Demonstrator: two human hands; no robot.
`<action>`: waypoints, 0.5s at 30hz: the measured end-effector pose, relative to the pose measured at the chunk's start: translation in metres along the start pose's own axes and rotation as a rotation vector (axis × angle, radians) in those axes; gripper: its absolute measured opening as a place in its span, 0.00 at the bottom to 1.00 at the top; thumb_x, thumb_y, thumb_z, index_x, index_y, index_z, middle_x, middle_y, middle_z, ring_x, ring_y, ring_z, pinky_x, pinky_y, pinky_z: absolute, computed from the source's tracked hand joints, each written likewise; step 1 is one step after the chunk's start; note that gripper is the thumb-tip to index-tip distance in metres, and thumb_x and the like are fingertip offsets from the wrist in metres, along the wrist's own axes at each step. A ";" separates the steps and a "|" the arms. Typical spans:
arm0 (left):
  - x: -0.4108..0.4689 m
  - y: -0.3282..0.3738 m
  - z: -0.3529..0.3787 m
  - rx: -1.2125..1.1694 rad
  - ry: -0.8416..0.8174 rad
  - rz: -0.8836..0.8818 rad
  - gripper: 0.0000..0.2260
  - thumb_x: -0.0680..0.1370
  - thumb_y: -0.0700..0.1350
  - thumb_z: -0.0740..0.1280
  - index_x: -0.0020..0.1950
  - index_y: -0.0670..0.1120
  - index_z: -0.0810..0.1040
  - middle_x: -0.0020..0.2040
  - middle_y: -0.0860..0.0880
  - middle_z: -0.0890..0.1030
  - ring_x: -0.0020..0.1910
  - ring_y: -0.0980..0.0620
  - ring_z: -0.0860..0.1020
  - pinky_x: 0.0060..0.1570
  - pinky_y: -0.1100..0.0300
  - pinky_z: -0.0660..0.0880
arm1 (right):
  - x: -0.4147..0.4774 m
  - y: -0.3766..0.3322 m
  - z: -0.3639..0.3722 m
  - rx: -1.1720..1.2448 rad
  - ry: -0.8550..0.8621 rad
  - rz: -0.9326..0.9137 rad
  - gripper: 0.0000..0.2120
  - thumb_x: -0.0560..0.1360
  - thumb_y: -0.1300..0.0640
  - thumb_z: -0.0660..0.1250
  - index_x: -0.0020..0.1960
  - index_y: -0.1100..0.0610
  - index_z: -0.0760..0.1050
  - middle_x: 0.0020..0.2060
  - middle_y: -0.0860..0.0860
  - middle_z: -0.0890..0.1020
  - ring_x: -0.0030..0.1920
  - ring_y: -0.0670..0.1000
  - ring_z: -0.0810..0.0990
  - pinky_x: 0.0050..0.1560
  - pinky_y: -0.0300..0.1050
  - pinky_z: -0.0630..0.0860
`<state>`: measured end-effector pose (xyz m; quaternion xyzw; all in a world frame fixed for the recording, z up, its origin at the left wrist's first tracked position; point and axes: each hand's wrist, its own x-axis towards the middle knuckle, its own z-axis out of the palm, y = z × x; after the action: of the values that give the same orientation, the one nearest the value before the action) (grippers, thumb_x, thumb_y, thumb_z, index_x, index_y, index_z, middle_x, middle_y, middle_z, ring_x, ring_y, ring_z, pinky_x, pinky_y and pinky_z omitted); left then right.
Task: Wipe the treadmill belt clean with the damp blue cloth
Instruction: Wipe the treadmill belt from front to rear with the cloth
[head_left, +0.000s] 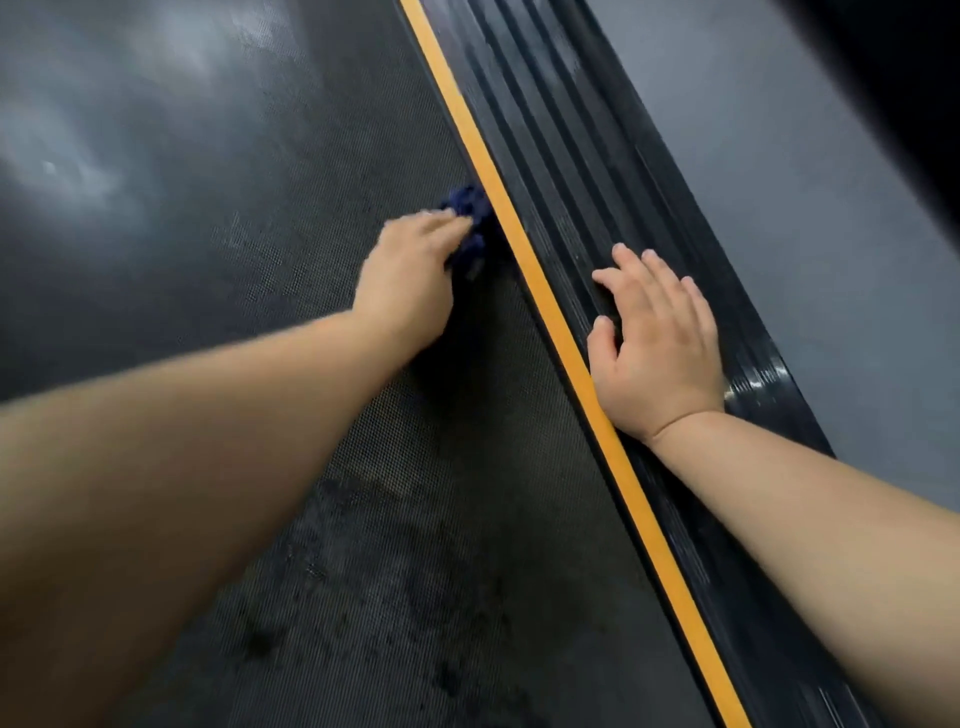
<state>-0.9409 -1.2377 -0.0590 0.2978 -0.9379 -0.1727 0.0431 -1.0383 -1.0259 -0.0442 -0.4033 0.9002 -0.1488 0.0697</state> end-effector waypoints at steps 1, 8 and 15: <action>-0.021 0.007 0.005 -0.032 -0.001 0.038 0.20 0.77 0.38 0.63 0.69 0.48 0.73 0.68 0.48 0.73 0.68 0.45 0.67 0.69 0.52 0.63 | 0.001 0.000 -0.002 -0.007 -0.002 0.010 0.19 0.78 0.52 0.54 0.69 0.50 0.66 0.74 0.48 0.63 0.76 0.50 0.55 0.75 0.52 0.48; -0.162 0.042 0.011 -0.051 -0.310 0.537 0.22 0.71 0.41 0.54 0.60 0.47 0.80 0.58 0.48 0.81 0.59 0.45 0.78 0.61 0.44 0.72 | -0.001 -0.004 -0.008 -0.014 -0.039 0.019 0.20 0.79 0.53 0.54 0.70 0.50 0.65 0.75 0.47 0.61 0.76 0.49 0.54 0.75 0.51 0.47; -0.036 0.003 -0.014 -0.025 -0.070 -0.020 0.21 0.78 0.37 0.59 0.71 0.47 0.70 0.72 0.47 0.69 0.73 0.42 0.62 0.72 0.40 0.53 | 0.001 -0.001 -0.005 -0.020 0.002 0.006 0.19 0.79 0.53 0.53 0.70 0.50 0.65 0.75 0.48 0.61 0.76 0.50 0.54 0.76 0.52 0.48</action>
<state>-0.9106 -1.2189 -0.0443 0.3006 -0.9335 -0.1954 0.0120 -1.0396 -1.0265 -0.0390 -0.4011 0.9029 -0.1400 0.0654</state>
